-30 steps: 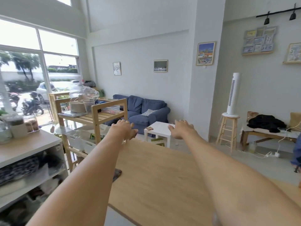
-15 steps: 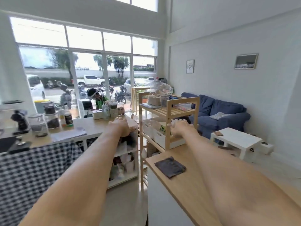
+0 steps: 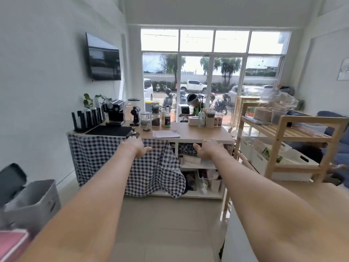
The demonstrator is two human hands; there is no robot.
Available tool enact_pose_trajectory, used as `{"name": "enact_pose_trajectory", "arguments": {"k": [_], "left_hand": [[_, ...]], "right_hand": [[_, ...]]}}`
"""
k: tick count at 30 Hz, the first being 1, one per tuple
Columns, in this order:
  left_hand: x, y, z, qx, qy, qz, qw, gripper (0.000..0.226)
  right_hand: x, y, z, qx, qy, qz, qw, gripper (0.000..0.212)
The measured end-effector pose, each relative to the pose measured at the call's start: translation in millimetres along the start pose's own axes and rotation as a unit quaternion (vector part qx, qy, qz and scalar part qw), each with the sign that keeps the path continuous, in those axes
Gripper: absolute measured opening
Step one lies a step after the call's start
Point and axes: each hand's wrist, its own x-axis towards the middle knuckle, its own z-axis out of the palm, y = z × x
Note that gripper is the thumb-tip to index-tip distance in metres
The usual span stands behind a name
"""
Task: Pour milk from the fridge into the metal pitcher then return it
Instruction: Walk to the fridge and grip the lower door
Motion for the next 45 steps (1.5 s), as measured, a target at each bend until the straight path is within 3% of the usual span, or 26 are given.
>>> {"name": "enact_pose_trajectory", "arguments": {"k": [18, 35, 45], "left_hand": [[-195, -271, 48, -0.032, -0.008, -0.276, 0.961, 0.075], [-351, -552, 57, -0.044, -0.019, -0.451, 0.891, 0.074], [-426, -662, 107, -0.061, 0.004, -0.507, 0.860, 0.070]], "right_hand": [[-116, -266, 70, -0.002, -0.068, -0.293, 0.954, 0.067], [-249, -573, 110, 0.043, -0.063, -0.456, 0.887, 0.059], [-339, -704, 152, 0.023, -0.091, -0.536, 0.839, 0.060]]}}
